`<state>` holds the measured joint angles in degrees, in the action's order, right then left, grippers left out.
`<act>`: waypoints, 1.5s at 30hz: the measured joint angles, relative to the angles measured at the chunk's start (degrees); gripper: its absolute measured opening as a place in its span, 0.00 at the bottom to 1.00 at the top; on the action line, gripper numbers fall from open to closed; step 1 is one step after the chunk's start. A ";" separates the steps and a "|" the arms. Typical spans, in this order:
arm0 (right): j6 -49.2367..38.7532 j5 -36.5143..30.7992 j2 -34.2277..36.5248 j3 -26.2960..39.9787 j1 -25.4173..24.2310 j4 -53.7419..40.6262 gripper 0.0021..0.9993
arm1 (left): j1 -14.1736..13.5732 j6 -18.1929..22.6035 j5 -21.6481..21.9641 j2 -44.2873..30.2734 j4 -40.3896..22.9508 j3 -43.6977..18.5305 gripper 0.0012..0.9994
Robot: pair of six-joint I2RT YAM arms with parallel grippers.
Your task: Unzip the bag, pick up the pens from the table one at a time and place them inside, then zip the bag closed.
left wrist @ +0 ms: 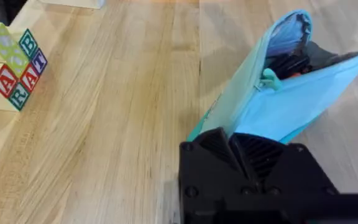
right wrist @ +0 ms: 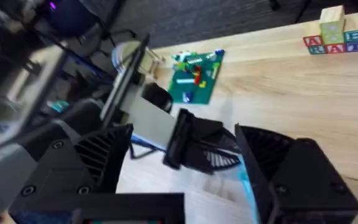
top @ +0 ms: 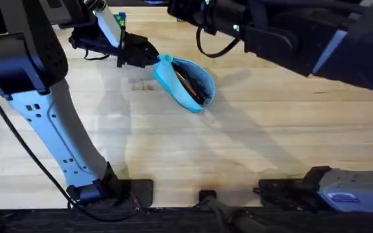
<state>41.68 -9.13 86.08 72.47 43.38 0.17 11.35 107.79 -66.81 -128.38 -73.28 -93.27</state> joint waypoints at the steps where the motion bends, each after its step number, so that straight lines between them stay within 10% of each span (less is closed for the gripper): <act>1: -1.16 0.29 0.00 0.00 0.00 -1.04 1.00 | 0.00 0.00 0.00 0.02 0.00 0.00 0.04; 45: -36.77 1.44 0.00 10.23 0.00 -30.36 1.00 | 0.00 0.00 0.00 0.02 0.00 0.00 0.04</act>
<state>4.91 -7.68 86.08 82.70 43.38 -30.19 11.35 107.79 -66.81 -128.35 -73.28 -93.27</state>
